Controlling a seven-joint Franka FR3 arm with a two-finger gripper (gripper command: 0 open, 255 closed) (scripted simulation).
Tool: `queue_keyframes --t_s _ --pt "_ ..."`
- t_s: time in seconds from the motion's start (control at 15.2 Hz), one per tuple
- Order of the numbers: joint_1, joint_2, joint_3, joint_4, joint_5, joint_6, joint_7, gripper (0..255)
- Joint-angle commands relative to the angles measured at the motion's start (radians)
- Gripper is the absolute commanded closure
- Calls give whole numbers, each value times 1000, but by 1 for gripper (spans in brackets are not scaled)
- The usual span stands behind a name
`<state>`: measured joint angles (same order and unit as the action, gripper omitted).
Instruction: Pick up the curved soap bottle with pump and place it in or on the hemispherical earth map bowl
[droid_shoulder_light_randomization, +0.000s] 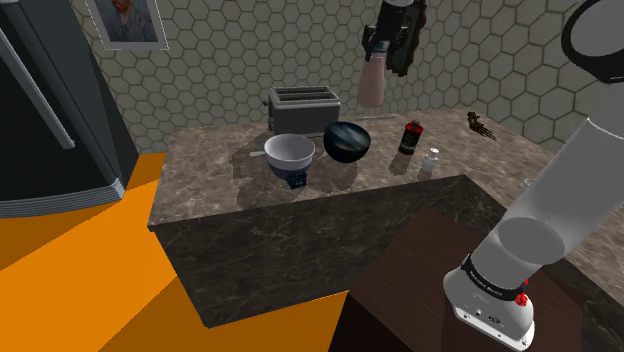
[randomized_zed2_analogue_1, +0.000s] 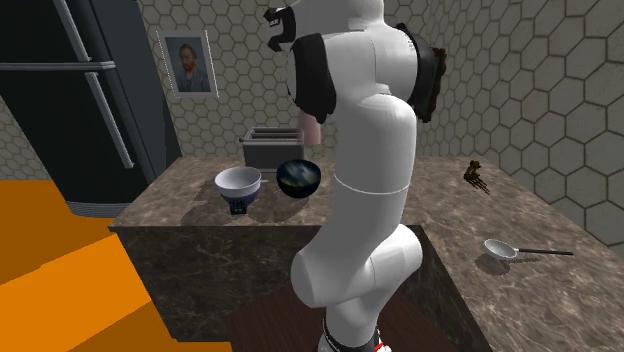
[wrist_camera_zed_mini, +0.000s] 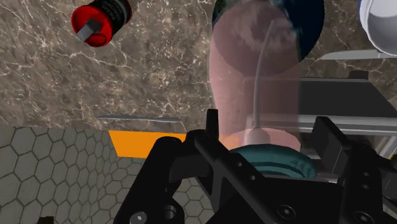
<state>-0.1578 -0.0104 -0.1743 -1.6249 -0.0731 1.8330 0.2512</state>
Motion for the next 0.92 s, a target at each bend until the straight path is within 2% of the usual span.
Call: queue_keyframes --t_s 0.0,0.26,0.86 --pt "13 73 13 104 8 -33 24 255" --pt "25 251 27 366 26 -122 51 255" --pt "30 210 29 186 18 17 63 255"
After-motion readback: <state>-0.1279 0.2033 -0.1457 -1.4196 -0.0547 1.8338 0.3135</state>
